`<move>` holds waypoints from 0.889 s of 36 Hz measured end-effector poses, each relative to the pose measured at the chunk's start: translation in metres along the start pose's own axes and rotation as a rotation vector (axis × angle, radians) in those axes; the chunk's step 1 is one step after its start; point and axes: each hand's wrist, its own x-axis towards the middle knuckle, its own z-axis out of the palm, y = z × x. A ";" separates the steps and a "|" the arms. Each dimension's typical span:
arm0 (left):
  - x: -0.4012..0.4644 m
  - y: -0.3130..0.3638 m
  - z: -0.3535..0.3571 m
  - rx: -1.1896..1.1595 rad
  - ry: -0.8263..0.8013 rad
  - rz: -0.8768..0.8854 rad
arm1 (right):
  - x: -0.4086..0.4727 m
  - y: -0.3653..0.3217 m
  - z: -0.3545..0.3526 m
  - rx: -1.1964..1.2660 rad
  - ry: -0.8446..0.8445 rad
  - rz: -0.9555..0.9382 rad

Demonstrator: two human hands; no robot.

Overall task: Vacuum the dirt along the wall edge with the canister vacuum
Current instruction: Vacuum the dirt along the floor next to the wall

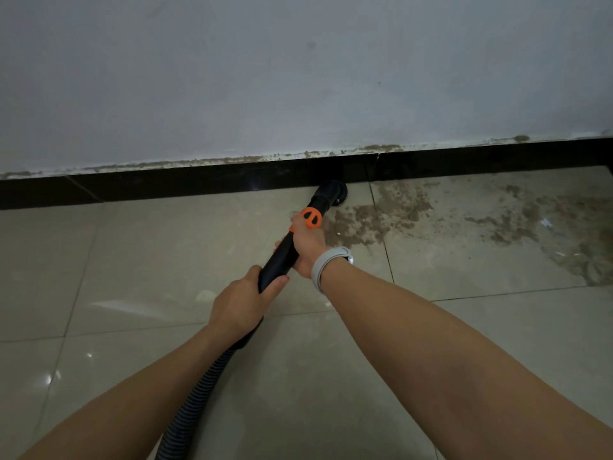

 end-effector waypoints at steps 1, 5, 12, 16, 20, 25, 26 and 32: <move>-0.004 -0.003 0.000 -0.001 0.011 -0.006 | -0.002 0.003 0.002 0.004 -0.015 0.011; -0.017 -0.011 0.002 -0.037 0.054 -0.035 | -0.008 0.012 0.012 -0.039 -0.072 0.033; -0.037 -0.027 -0.009 -0.098 0.086 -0.102 | -0.023 0.021 0.037 -0.098 -0.153 0.051; -0.048 -0.040 -0.015 -0.121 0.094 -0.130 | -0.031 0.031 0.053 -0.126 -0.154 0.085; -0.056 -0.050 -0.019 -0.159 0.075 -0.129 | -0.037 0.042 0.060 -0.135 -0.134 0.075; -0.066 -0.052 -0.017 -0.167 0.051 -0.123 | -0.045 0.050 0.058 -0.137 -0.112 0.061; -0.069 -0.052 -0.016 -0.169 0.048 -0.120 | -0.046 0.052 0.056 -0.140 -0.109 0.065; -0.081 -0.044 -0.009 -0.185 0.028 -0.115 | -0.053 0.057 0.045 -0.139 -0.088 0.082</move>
